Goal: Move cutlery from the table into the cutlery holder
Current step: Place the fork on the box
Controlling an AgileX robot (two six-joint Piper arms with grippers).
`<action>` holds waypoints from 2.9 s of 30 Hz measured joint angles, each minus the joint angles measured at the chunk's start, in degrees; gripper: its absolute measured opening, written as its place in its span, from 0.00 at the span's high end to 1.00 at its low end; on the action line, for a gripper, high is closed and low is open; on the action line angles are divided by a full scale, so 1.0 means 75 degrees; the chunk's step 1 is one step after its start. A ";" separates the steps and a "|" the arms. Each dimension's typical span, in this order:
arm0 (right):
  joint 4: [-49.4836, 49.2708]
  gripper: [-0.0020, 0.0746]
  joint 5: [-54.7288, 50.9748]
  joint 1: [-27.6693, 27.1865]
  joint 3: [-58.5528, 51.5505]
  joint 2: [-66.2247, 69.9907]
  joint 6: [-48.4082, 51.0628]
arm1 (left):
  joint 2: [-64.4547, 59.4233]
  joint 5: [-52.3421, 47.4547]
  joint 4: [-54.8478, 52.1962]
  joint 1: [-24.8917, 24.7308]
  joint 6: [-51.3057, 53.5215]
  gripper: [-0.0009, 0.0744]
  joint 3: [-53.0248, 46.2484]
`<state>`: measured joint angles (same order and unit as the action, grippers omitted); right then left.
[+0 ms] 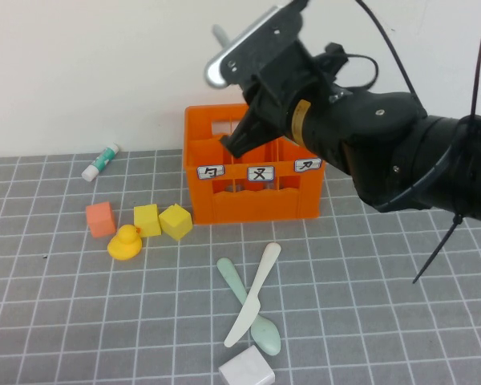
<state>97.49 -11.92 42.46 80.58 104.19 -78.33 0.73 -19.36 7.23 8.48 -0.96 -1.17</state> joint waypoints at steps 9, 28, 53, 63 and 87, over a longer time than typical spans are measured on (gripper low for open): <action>0.0107 0.91 0.0638 -0.0072 0.0113 0.0013 0.1131 | 0.0000 0.0000 0.0000 0.0000 0.0000 0.99 0.0000; -0.1577 0.91 0.4815 -0.1678 0.0715 0.0326 -0.0409 | 0.0000 0.0000 0.0000 0.0000 0.0017 0.99 0.0000; -0.2689 0.90 0.7866 -0.2955 0.2687 0.2629 0.1219 | 0.0000 0.0000 0.0000 0.0000 0.0017 0.99 0.0000; -0.2656 0.86 0.7545 -0.2943 0.2705 0.3170 0.1339 | 0.0000 0.0000 0.0000 0.0000 0.0003 0.99 0.0000; -0.1975 0.58 0.8347 -0.3110 0.2731 0.3347 0.0167 | 0.0000 0.0000 0.0000 0.0000 0.0003 0.99 0.0000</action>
<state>82.68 50.69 19.13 101.06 129.29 -77.08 0.73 -19.36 7.23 8.48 -0.94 -1.17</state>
